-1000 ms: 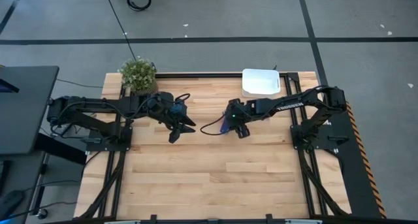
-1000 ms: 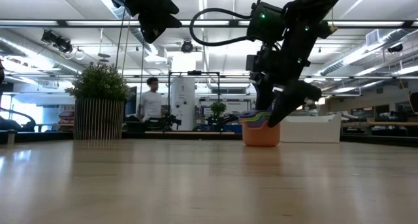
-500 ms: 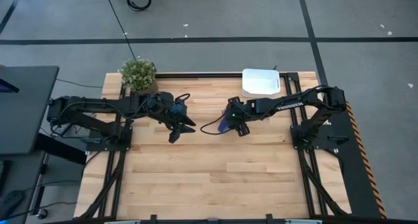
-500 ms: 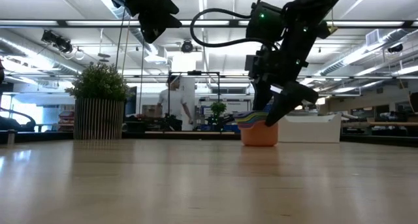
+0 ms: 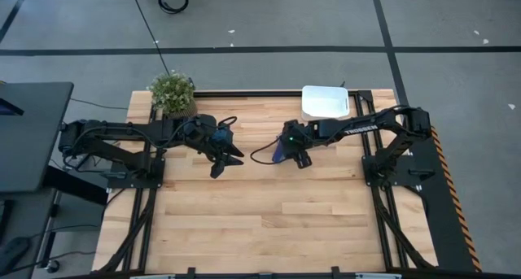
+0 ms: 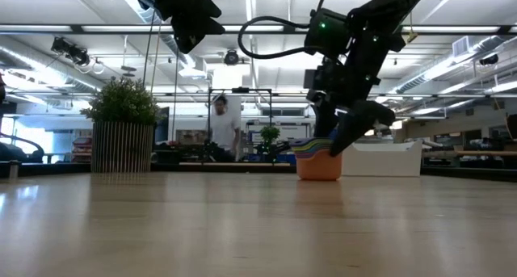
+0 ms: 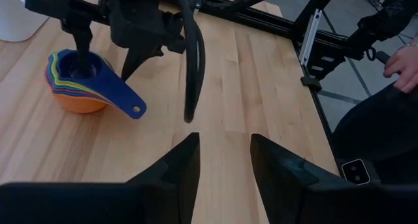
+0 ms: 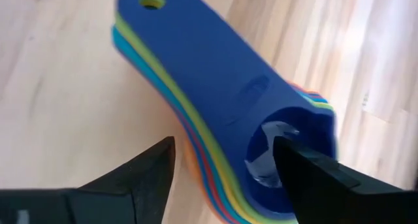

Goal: Nest measuring cups in basket
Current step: Put the nested measuring cups into the white bin

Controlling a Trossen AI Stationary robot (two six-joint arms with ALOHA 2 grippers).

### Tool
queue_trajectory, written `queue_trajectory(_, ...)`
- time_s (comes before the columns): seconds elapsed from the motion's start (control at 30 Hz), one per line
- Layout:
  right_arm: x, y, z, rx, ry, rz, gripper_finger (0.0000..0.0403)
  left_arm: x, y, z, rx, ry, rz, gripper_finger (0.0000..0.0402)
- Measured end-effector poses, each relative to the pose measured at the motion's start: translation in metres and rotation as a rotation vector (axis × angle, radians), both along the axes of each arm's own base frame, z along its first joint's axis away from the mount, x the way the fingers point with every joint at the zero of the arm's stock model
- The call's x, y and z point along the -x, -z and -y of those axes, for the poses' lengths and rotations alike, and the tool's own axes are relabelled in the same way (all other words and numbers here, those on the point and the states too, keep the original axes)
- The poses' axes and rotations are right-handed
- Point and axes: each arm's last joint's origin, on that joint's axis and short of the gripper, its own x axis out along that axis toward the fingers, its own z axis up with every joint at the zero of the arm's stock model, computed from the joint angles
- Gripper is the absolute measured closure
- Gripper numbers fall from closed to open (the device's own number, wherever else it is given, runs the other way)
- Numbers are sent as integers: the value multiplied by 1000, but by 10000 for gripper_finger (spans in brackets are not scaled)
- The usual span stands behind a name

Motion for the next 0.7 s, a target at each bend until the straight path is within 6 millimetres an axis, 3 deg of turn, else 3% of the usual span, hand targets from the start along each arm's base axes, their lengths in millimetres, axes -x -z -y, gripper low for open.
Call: queue_trajectory(0.7, 5, 11, -1, 13, -39, 19, 143, 0, 0, 0, 0, 0, 0, 260)
